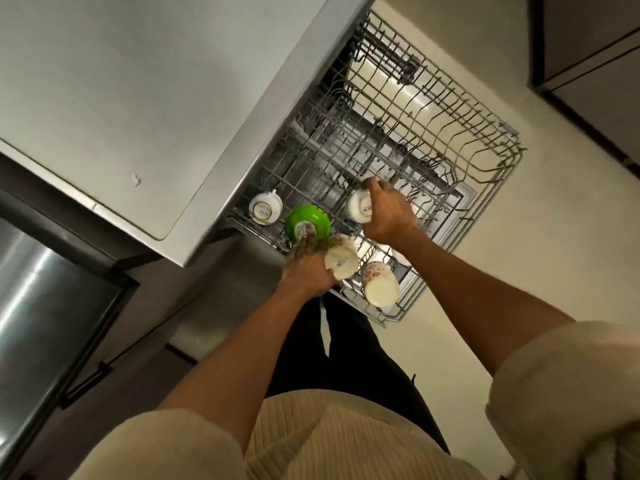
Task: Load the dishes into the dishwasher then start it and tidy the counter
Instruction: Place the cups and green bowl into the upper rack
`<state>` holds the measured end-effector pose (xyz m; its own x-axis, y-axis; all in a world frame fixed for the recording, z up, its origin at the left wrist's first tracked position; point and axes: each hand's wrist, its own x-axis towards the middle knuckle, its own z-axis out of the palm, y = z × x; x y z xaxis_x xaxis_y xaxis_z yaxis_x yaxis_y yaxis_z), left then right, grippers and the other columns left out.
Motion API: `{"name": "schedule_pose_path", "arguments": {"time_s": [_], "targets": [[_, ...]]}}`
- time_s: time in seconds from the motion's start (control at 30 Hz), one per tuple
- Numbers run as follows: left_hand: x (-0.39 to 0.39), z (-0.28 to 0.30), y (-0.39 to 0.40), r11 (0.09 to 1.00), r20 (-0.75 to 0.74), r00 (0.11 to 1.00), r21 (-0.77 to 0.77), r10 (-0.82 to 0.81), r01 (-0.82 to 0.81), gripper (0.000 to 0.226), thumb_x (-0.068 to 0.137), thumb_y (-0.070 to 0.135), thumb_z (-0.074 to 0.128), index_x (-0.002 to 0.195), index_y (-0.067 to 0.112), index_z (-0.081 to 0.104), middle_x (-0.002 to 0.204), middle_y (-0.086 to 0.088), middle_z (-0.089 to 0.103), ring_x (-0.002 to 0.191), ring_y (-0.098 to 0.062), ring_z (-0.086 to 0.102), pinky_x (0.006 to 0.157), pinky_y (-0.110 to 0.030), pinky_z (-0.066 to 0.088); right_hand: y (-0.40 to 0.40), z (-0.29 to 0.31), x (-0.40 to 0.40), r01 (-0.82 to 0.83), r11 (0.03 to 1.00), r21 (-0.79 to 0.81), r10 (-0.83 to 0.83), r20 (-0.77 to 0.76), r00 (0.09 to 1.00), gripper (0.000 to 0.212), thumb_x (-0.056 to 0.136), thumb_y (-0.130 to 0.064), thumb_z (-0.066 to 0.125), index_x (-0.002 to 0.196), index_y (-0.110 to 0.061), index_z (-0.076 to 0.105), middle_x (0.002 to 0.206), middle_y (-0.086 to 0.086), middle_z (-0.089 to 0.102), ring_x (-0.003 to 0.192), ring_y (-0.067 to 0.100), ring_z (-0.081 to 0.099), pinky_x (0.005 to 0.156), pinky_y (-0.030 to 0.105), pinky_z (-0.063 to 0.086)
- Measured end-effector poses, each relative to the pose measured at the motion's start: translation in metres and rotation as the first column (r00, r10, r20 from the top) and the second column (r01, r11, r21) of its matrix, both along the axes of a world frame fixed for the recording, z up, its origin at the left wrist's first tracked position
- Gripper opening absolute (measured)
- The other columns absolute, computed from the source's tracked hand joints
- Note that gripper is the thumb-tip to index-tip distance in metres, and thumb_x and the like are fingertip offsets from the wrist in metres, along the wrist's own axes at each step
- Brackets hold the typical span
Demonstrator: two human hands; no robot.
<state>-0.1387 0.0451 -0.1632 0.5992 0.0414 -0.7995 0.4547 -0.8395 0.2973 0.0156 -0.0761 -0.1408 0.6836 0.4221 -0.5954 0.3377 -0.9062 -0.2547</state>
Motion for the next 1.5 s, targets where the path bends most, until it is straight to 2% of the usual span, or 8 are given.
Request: {"name": "schedule_pose_path", "arguments": {"time_s": [0.17, 0.4, 0.57, 0.73, 1.07, 1.27, 1.5], "targets": [[-0.006, -0.011, -0.004, 0.994, 0.058, 0.994, 0.058, -0.094, 0.091, 0.082, 0.090, 0.042, 0.053, 0.156, 0.009, 0.019, 0.164, -0.017, 0.017, 0.152, -0.028, 0.015, 0.120, -0.045, 0.016, 0.001, -0.021, -0.007, -0.046, 0.996, -0.070, 0.048, 0.027, 0.998, 0.086, 0.068, -0.021, 0.087, 0.138, -0.012, 0.037, 0.123, 0.013, 0.058, 0.111, 0.031, 0.055, 0.094, 0.043, 0.052], [-0.007, -0.018, -0.008, 0.986, 0.088, 0.986, 0.110, -0.139, 0.129, 0.080, 0.093, 0.044, 0.050, 0.156, 0.007, 0.018, 0.164, -0.015, 0.018, 0.152, -0.025, 0.016, 0.121, -0.043, 0.017, -0.003, -0.042, -0.011, -0.032, 0.997, -0.065, 0.033, 0.016, 0.999, 0.095, 0.070, -0.029, 0.088, 0.146, -0.009, 0.035, 0.134, 0.016, 0.053, 0.125, 0.034, 0.048, 0.107, 0.046, 0.041], [-0.011, -0.021, -0.009, 0.981, 0.098, 0.983, 0.138, -0.153, 0.138, 0.081, 0.091, 0.043, 0.050, 0.157, 0.008, 0.018, 0.164, -0.014, 0.018, 0.152, -0.024, 0.015, 0.123, -0.042, 0.014, -0.003, -0.052, -0.014, -0.044, 0.996, -0.071, 0.049, 0.063, 0.997, 0.096, 0.070, -0.039, 0.088, 0.146, -0.012, 0.037, 0.137, 0.016, 0.043, 0.125, 0.033, 0.043, 0.107, 0.045, 0.039], [-0.010, -0.023, -0.010, 0.982, 0.098, 0.984, 0.136, -0.148, 0.134, 0.081, 0.092, 0.044, 0.051, 0.157, 0.010, 0.017, 0.165, -0.012, 0.017, 0.153, -0.022, 0.013, 0.123, -0.042, 0.012, -0.002, -0.057, -0.017, -0.053, 0.994, -0.093, 0.062, 0.097, 0.993, 0.100, 0.068, -0.032, 0.088, 0.150, -0.014, 0.034, 0.140, 0.017, 0.037, 0.129, 0.035, 0.038, 0.109, 0.045, 0.037], [-0.010, -0.025, -0.010, 0.982, 0.083, 0.985, 0.130, -0.150, 0.139, 0.081, 0.093, 0.045, 0.049, 0.157, 0.008, 0.015, 0.165, -0.013, 0.015, 0.153, -0.023, 0.014, 0.124, -0.042, 0.011, 0.000, -0.061, -0.012, -0.052, 0.994, -0.100, 0.055, 0.020, 0.998, 0.100, 0.069, -0.039, 0.088, 0.151, -0.020, 0.036, 0.138, 0.017, 0.037, 0.130, 0.035, 0.037, 0.109, 0.047, 0.038], [-0.010, -0.023, -0.009, 0.982, 0.089, 0.984, 0.124, -0.155, 0.143, 0.081, 0.093, 0.044, 0.049, 0.157, 0.009, 0.015, 0.165, -0.013, 0.014, 0.153, -0.023, 0.012, 0.124, -0.042, 0.011, 0.001, -0.059, -0.010, -0.048, 0.995, -0.092, 0.047, -0.012, 0.999, 0.098, 0.068, -0.034, 0.087, 0.151, -0.017, 0.037, 0.138, 0.016, 0.039, 0.129, 0.034, 0.038, 0.110, 0.047, 0.039], [-0.010, -0.023, -0.009, 0.982, 0.089, 0.984, 0.127, -0.153, 0.142, 0.081, 0.093, 0.045, 0.049, 0.157, 0.008, 0.015, 0.165, -0.013, 0.014, 0.153, -0.024, 0.014, 0.124, -0.043, 0.012, -0.008, -0.059, -0.004, -0.074, 0.993, -0.087, 0.071, -0.040, 0.997, 0.090, 0.073, -0.030, 0.085, 0.151, -0.025, 0.039, 0.140, 0.013, 0.044, 0.128, 0.031, 0.042, 0.107, 0.045, 0.042]]}}
